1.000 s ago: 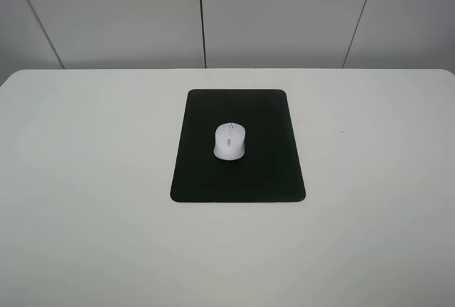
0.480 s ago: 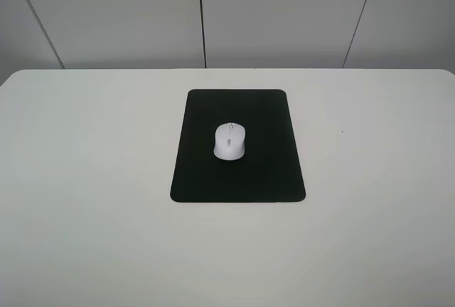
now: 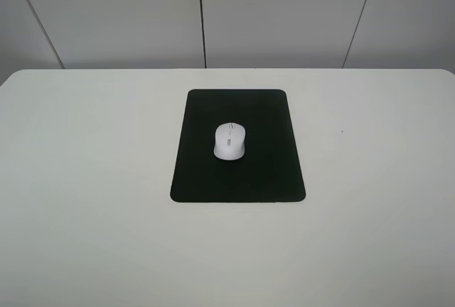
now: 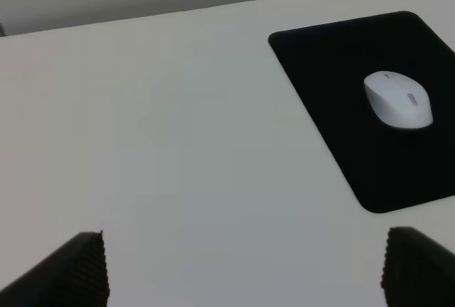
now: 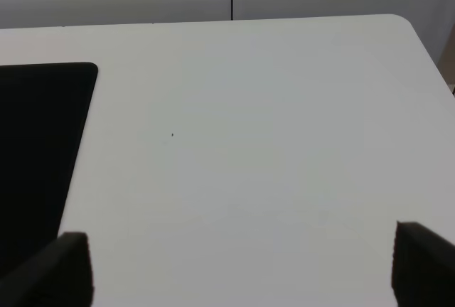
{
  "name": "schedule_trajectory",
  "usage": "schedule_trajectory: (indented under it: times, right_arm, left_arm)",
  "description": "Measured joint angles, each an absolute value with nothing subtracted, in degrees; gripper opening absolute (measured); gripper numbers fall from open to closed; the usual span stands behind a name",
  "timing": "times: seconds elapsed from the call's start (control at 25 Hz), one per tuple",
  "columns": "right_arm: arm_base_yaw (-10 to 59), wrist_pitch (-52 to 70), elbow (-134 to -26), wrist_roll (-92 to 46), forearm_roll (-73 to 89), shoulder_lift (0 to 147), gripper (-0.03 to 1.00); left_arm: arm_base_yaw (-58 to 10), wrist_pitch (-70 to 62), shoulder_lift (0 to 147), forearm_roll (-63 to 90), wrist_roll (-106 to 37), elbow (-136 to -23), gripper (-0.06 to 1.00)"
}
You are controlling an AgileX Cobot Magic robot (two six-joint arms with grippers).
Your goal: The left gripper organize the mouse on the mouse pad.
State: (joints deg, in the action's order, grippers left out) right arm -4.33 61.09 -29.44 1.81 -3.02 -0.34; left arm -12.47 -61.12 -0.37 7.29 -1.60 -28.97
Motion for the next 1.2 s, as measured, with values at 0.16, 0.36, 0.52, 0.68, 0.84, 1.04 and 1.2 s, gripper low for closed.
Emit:
schedule_trajectory:
  times: [0.16, 0.36, 0.52, 0.68, 0.84, 1.04, 1.2]
  right_arm:
    - [-4.33, 61.09, -29.44, 1.81, -3.02, -0.34, 0.83]
    - [-4.33, 61.09, -29.44, 1.81, -3.02, -0.34, 0.83]
    - [-4.33, 61.09, -29.44, 1.81, -3.02, -0.34, 0.83]
    - [-4.33, 61.09, -29.44, 1.81, -3.02, -0.34, 0.83]
    - [-4.33, 61.09, -29.44, 1.81, -3.02, -0.34, 0.83]
    - [-4.33, 61.09, -29.44, 1.81, -3.02, -0.34, 0.83]
    - [-4.33, 61.09, -29.44, 1.81, -3.02, -0.34, 0.83]
  left_arm:
    - [-7.44, -61.12, -0.37, 7.29, -2.00, -28.97, 0.79]
    - [-1.77, -61.12, -0.37, 7.35, -4.50, -28.97, 0.79]
    - [1.90, -61.12, -0.37, 7.35, -4.86, -28.97, 0.79]
    - [2.10, -61.12, -0.37, 7.40, -4.87, -28.97, 0.79]
    - [2.10, -61.12, -0.37, 7.40, -4.92, -28.97, 0.79]
    - [2.10, -61.12, -0.37, 7.40, -4.92, -28.97, 0.79]
    - [2.10, -61.12, -0.37, 7.40, -4.92, -28.97, 0.79]
